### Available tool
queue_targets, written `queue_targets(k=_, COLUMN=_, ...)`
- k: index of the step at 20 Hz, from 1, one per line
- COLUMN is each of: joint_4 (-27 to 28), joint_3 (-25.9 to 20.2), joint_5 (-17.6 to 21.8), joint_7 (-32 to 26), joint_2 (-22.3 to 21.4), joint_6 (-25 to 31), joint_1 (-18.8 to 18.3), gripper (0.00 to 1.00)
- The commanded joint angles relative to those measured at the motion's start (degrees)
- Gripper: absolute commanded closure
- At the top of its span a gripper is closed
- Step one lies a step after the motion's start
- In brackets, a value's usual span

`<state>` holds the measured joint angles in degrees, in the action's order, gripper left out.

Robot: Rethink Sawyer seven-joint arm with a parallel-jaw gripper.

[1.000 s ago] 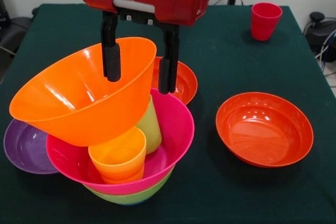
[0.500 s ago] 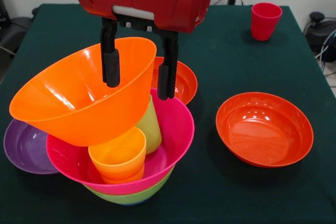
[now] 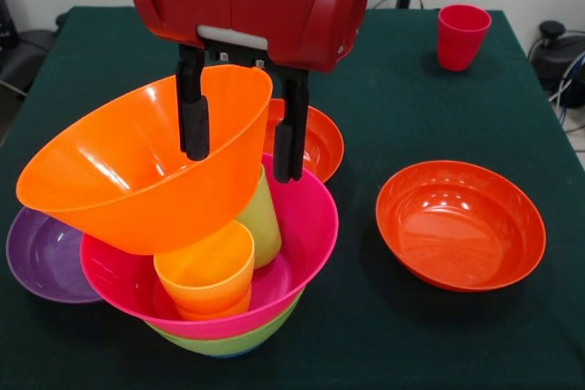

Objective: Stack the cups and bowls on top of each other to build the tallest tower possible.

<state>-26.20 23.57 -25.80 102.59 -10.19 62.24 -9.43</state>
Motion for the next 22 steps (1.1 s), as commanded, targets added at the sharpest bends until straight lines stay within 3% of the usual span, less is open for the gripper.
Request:
queue_targets(k=1, joint_4=-2.67, joint_3=-5.95, joint_5=3.67, joint_7=-4.81, joint_2=2.75, joint_6=1.24, joint_1=0.59, gripper=0.00)
queue_targets(k=22, joint_4=-9.47, joint_3=-7.75, joint_5=4.36, joint_7=-5.13, joint_2=0.38, joint_6=-3.49, joint_1=1.40, gripper=0.00)
